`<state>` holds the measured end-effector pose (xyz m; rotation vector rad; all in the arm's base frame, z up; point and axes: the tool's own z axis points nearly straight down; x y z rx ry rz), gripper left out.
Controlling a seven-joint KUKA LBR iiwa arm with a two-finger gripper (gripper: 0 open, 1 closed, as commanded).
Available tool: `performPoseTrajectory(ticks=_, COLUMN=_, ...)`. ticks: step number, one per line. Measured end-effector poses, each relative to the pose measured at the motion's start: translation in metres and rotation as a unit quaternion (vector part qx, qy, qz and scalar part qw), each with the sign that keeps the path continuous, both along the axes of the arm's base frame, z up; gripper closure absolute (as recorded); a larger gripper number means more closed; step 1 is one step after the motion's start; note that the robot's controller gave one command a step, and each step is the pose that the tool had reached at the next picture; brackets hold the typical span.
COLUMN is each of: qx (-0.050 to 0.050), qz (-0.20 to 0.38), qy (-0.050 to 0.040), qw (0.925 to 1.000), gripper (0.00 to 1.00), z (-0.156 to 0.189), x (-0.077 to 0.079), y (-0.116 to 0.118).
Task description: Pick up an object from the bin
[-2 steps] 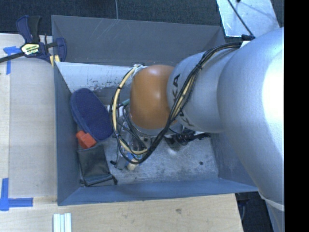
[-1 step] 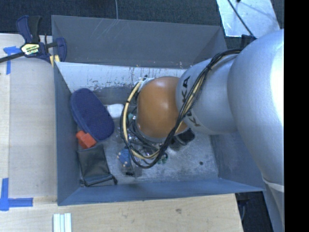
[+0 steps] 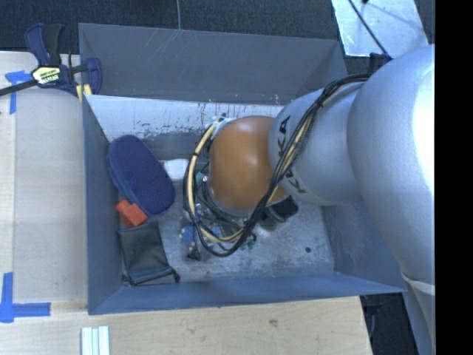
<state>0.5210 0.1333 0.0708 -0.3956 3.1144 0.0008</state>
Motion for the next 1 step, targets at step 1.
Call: performPoseTrajectory(ticks=1, qx=0.001, qz=-0.004, qy=-0.0050, qw=1.0000, gripper=1.00, z=0.1409, x=0.0098, y=-0.0058)
